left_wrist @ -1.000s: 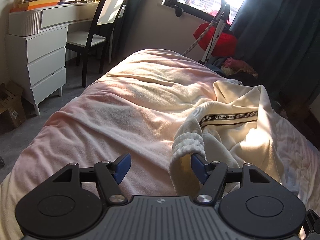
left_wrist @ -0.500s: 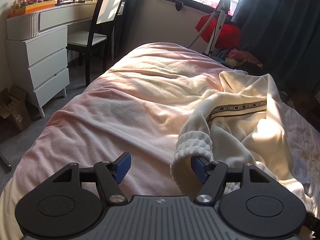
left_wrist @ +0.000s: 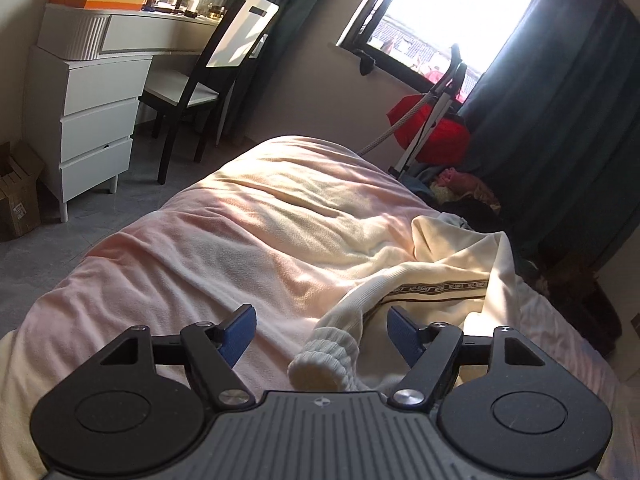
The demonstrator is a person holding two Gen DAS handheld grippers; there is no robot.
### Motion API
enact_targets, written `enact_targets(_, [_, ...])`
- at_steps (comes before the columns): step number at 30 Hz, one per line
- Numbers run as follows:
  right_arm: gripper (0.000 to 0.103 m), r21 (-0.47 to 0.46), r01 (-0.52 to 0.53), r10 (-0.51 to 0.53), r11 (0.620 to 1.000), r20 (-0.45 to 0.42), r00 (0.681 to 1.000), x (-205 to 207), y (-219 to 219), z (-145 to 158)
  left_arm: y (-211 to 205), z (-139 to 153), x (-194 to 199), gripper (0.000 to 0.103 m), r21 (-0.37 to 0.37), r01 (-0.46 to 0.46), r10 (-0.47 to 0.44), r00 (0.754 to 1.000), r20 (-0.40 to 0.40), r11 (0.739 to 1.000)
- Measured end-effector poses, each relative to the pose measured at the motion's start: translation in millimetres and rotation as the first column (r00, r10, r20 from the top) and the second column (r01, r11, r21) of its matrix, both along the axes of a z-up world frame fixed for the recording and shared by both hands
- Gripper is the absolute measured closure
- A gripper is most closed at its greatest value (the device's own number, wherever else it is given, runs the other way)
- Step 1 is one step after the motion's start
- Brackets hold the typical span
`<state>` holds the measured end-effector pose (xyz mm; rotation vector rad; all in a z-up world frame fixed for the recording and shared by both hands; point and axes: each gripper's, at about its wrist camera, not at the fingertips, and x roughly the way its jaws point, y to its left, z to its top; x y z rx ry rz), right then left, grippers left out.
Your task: Fold clothes
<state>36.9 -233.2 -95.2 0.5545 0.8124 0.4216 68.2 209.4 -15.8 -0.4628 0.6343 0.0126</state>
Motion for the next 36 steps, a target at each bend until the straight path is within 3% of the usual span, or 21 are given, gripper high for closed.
enact_targets(3, [0.035,0.134,0.119,-0.103,0.984,-0.124,0.987,10,-17,-23,-18,-12,14,0.027,0.071,0.09,-0.086,0.995,-0.055,0.993])
enact_targets(7, [0.037,0.24,0.196,-0.133,0.951,-0.256,0.958,15,-20,-54,-33,-31,30,0.027,0.156,0.147,-0.131,0.985,-0.109,0.977])
enact_targets(13, [0.047,0.254,0.189,-0.127,0.949,-0.241,0.962,20,-2,-59,-48,-48,40,0.032,0.245,0.209,-0.18,0.974,-0.137,0.947])
enact_targets(18, [0.053,0.196,0.15,-0.116,0.969,-0.177,0.977,22,8,-49,-48,-49,43,0.057,0.308,0.17,-0.135,0.982,-0.133,0.936])
enact_targets(21, [0.052,0.19,0.131,-0.101,0.973,-0.159,0.982,24,11,-44,-36,-46,42,0.073,0.242,0.142,-0.121,0.988,-0.099,0.96])
enact_targets(24, [0.047,0.234,0.141,-0.095,0.962,-0.194,0.976,24,6,-45,-9,-45,42,0.085,0.015,0.054,-0.053,0.995,-0.079,0.998])
enact_targets(26, [0.046,0.274,0.147,-0.088,0.95,-0.217,0.972,24,-3,-46,13,-50,43,0.086,-0.166,-0.015,0.002,0.997,-0.074,0.986])
enact_targets(28, [0.045,0.286,0.164,-0.101,0.944,-0.221,0.97,22,-10,-47,37,-62,46,0.086,-0.338,-0.1,0.071,0.993,-0.098,0.936])
enact_targets(32, [0.045,0.311,0.149,-0.067,0.939,-0.261,0.963,23,-5,-58,52,-79,57,0.087,-0.406,-0.182,0.131,0.98,-0.15,0.896])
enact_targets(36, [0.035,0.322,0.109,-0.014,0.941,-0.283,0.959,26,5,-66,47,-80,65,0.087,-0.359,-0.19,0.148,0.979,-0.14,0.914])
